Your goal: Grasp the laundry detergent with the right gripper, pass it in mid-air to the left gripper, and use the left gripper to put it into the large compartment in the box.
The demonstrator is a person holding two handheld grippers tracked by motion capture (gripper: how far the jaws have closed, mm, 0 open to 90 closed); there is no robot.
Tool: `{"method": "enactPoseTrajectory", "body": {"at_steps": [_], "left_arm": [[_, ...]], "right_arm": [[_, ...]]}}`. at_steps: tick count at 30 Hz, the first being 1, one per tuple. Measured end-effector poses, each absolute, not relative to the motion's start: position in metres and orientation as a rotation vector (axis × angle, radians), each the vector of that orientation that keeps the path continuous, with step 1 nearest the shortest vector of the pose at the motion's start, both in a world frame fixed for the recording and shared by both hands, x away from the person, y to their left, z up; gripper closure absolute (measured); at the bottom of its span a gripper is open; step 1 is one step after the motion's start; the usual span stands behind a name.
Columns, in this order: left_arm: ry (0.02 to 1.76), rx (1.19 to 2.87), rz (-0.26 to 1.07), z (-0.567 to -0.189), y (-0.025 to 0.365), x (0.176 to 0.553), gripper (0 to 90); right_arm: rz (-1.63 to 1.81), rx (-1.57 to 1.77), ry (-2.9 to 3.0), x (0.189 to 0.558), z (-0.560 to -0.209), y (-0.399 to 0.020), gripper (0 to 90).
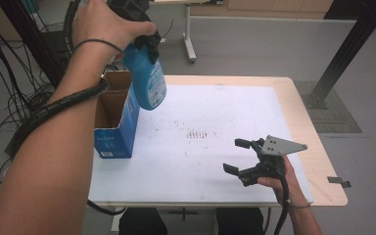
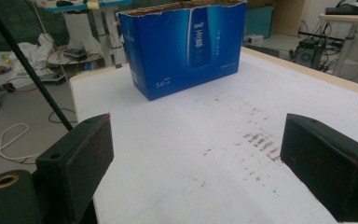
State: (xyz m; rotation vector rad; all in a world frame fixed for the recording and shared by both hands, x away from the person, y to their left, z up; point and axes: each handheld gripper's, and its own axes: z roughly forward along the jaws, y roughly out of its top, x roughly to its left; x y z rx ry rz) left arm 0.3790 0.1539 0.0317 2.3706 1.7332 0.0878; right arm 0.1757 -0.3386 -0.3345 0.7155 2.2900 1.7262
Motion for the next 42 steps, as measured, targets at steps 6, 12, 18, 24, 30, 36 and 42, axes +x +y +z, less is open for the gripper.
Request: {"method": "enactPoseTrajectory", "body": {"at_steps": [6,12,18,24,30,36,42], "left_arm": [[1.867,2.328,0.131,0.028,0.177,0.382,37.7],[1.951,2.293,0.174,0.028,0.192,0.383,37.7],[2.004,2.276,0.24,0.039,0.2,0.384,37.7],[2.038,2.234,0.279,0.048,0.209,0.384,37.7],[2.039,2.228,0.285,0.044,0.209,0.389,37.7],[2.056,2.238,0.281,0.033,0.207,0.395,37.6],[2.069,2.231,0.257,0.022,0.21,0.399,37.7]], "right_arm": [[1.721,0.762,2.254,0.168,-0.342,-0.346,8.3],[1.708,0.802,2.241,0.164,-0.351,-0.346,5.5],[1.705,0.832,2.225,0.159,-0.358,-0.344,4.2],[1.706,0.851,2.221,0.157,-0.364,-0.343,3.7],[1.702,0.865,2.214,0.157,-0.366,-0.346,3.6],[1.695,0.882,2.207,0.155,-0.368,-0.349,3.6],[1.693,0.879,2.205,0.153,-0.369,-0.35,3.6]]}}
